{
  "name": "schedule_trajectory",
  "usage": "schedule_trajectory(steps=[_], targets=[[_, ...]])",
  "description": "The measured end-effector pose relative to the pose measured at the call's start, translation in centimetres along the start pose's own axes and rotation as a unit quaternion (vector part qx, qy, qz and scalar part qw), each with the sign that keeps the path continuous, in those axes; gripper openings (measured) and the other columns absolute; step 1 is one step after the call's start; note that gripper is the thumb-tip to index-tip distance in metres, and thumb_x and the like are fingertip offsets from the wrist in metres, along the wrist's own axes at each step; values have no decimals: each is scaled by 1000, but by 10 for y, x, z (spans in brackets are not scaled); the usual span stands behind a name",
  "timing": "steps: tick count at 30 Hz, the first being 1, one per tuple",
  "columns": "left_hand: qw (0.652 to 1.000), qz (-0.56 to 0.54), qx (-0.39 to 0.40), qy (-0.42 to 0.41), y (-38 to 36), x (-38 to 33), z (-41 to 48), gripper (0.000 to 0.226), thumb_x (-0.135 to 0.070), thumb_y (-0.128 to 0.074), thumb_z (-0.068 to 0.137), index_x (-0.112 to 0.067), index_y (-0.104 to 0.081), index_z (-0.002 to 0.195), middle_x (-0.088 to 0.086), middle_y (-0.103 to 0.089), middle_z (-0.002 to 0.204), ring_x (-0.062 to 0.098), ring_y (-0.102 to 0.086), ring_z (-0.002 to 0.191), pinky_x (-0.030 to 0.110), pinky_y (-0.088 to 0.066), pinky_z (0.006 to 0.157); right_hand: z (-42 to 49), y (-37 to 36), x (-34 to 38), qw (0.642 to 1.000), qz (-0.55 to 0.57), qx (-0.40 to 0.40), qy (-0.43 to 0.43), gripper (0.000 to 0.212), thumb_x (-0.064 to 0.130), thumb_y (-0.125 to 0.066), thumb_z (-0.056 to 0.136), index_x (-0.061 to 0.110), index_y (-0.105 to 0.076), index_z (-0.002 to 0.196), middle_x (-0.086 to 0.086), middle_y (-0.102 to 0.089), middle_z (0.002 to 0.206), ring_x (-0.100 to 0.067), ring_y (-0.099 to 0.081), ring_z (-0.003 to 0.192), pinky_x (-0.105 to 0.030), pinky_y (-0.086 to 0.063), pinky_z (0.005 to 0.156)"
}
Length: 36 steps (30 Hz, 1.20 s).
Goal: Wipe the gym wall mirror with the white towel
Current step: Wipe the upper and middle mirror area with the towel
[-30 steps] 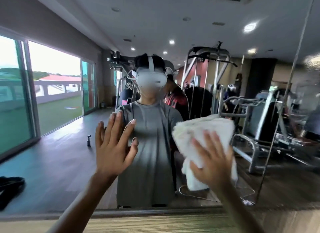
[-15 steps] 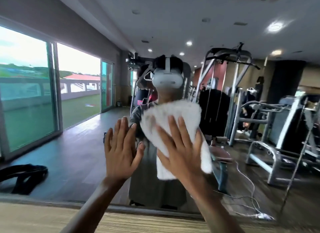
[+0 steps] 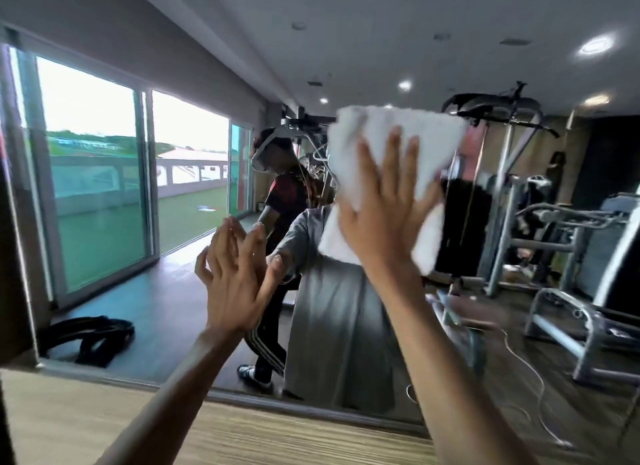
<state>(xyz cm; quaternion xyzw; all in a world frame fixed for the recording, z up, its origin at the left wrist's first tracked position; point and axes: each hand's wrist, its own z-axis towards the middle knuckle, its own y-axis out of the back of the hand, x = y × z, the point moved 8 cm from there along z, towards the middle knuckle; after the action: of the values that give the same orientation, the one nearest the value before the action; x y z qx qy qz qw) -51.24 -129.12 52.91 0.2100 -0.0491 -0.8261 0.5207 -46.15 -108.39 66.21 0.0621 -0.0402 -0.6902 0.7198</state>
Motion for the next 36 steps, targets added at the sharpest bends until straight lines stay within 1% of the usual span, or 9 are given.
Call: schedule_trajectory(steps=[4,6,10,14,18,25,29,32,36], targets=[[1000,13,-3,-26,5,17,3,55,-54,-36,97,-31,-34,148,11,-20,160,32,-23,147,49,-14,113,-51,-24,70,983,-16,47,176,70,53,-45,92,27,-34,156,-10,-22,165,-30,-19,152,-58,-16,116],[999,21,-3,-37,5,27,4,55,-54,-37,97,-33,-33,148,10,-24,159,34,-28,145,50,-16,112,-98,-31,65,978,-16,49,200,68,50,-52,90,29,-38,154,-8,-25,164,-28,-22,152,-59,-23,114],[999,14,-14,-33,16,56,12,55,-53,-40,96,-33,-34,147,9,-24,156,34,-27,144,54,-19,112,-149,-30,21,985,-28,65,157,68,45,-61,78,33,-47,143,-2,-27,163,-25,-30,148,-60,-29,105],[998,22,-37,-46,30,81,23,55,-50,-42,96,-28,-38,146,11,-22,157,31,-25,143,46,-12,113,-83,-19,12,999,-27,20,27,65,47,-51,84,31,-42,147,-8,-30,162,-28,-27,148,-55,-21,110],[999,-2,-22,-31,41,116,31,56,-50,-41,95,-28,-37,146,9,-19,157,30,-22,144,48,-14,112,-9,-21,65,997,-4,-21,-74,67,50,-48,90,28,-38,153,-11,-27,163,-32,-22,150,-56,-15,114],[1000,-10,6,-4,55,181,37,55,-53,-39,95,-30,-38,144,11,-23,154,31,-23,143,59,-23,109,-53,-56,221,987,-27,46,149,70,54,-44,92,28,-33,156,-10,-24,164,-30,-20,152,-60,-18,113],[999,-16,23,26,63,208,32,54,-55,-36,95,-31,-39,143,12,-24,154,30,-24,142,59,-23,108,-124,-71,213,967,-40,88,236,72,50,-52,84,33,-38,153,-5,-20,166,-26,-18,153,-63,-20,112],[999,-14,35,32,71,227,30,54,-56,-37,94,-31,-39,142,13,-25,154,30,-23,142,62,-24,106,-111,-60,175,979,-30,78,188,72,46,-53,77,33,-41,147,-2,-22,164,-26,-20,151,-65,-22,109],[998,-28,19,50,77,243,31,61,-60,-41,91,-28,-39,144,7,-23,153,29,-21,141,64,-21,108,-31,-45,162,1000,-17,12,20,69,45,-50,84,31,-37,151,-9,-26,164,-28,-21,151,-61,-21,110]])
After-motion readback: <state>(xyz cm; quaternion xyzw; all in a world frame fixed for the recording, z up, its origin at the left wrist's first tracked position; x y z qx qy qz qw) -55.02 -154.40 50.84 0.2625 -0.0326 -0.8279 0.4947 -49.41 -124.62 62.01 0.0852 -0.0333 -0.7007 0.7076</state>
